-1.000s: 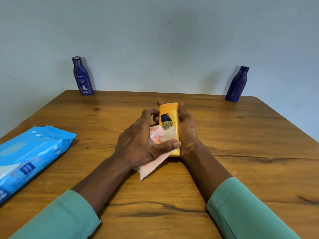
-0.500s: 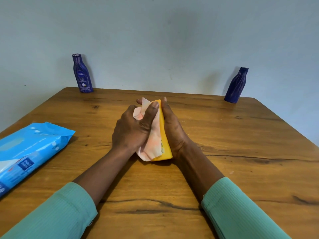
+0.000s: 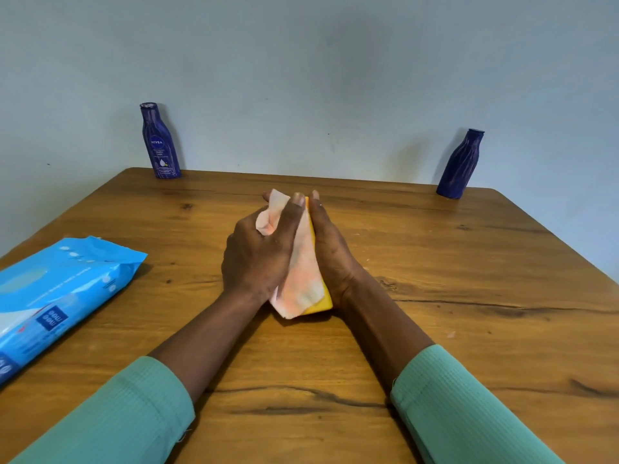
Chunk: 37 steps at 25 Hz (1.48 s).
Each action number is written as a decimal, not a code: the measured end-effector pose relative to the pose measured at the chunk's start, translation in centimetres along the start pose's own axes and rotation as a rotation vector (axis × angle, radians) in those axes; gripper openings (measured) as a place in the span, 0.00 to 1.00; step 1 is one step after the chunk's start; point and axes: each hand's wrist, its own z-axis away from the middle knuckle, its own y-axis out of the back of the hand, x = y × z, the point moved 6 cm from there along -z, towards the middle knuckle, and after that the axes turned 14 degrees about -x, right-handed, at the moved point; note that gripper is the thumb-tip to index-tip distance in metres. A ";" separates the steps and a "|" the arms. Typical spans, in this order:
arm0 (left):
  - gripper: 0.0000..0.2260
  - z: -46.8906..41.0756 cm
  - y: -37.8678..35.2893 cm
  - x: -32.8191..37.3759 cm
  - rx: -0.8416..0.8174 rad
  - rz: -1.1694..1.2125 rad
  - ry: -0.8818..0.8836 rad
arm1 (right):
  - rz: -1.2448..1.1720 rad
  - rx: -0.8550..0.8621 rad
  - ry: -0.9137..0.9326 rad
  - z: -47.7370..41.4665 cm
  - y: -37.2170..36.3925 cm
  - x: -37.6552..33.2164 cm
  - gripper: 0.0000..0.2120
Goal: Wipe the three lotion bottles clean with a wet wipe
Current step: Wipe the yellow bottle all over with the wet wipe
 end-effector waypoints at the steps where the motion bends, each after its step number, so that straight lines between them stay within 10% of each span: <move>1: 0.28 -0.1 0.1 -0.1 0.034 0.015 0.044 | 0.017 -0.004 -0.002 -0.1 -0.2 0.1 0.29; 15: 0.32 -0.7 0.7 0.0 -0.137 0.255 0.048 | -0.022 -0.020 0.029 -0.3 -0.4 0.0 0.26; 29: 0.39 1.4 -2.4 1.0 -0.314 -0.432 -0.171 | -0.486 0.254 0.117 1.0 3.1 0.2 0.25; 37: 0.30 1.0 -1.1 1.6 -0.191 -0.128 -0.171 | -0.476 0.094 0.045 0.7 1.9 -0.2 0.26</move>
